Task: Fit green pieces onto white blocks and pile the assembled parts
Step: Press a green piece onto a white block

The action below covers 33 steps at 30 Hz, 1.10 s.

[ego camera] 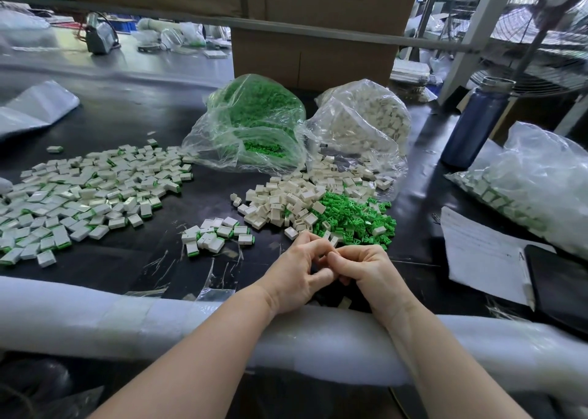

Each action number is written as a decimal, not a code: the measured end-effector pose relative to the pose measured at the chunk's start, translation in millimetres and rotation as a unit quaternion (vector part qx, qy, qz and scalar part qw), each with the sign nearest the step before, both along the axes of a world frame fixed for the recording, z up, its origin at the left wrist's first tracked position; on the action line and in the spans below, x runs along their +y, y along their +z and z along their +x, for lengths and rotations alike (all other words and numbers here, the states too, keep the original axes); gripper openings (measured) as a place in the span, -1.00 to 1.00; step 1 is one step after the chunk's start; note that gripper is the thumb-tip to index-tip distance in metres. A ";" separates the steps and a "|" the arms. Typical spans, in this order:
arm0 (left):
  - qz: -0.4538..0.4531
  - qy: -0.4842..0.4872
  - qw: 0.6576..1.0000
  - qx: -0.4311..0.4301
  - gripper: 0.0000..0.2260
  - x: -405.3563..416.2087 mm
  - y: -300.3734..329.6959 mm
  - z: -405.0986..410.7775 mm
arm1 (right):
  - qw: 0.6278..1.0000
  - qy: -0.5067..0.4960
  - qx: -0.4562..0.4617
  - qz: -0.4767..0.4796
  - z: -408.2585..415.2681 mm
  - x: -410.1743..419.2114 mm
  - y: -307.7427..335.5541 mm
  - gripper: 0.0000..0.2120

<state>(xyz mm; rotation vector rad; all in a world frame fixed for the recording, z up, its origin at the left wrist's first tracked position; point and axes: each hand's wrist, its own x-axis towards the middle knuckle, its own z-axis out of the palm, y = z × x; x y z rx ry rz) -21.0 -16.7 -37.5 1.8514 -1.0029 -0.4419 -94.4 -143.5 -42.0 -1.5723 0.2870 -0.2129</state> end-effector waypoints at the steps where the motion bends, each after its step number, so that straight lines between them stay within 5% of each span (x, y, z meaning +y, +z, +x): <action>1: 0.000 -0.001 1.000 0.000 -0.77 0.1 0.2 -0.1 | 1.000 0.000 -0.001 0.002 0.0 0.1 -0.1 -0.86; 11: -0.038 0.024 0.999 0.019 -0.90 0.9 -0.6 1.7 | 0.999 0.008 -0.042 -0.013 -0.6 5.7 4.8 -0.81; 15: -0.053 0.067 0.996 0.034 -0.95 0.6 -3.4 4.3 | 0.997 -0.060 -0.049 -0.001 0.4 3.2 3.7 -0.90; 33: -0.014 0.067 0.998 0.014 -0.92 -0.1 -3.4 3.4 | 0.984 -0.081 -0.033 -0.153 2.6 4.1 0.8 -0.81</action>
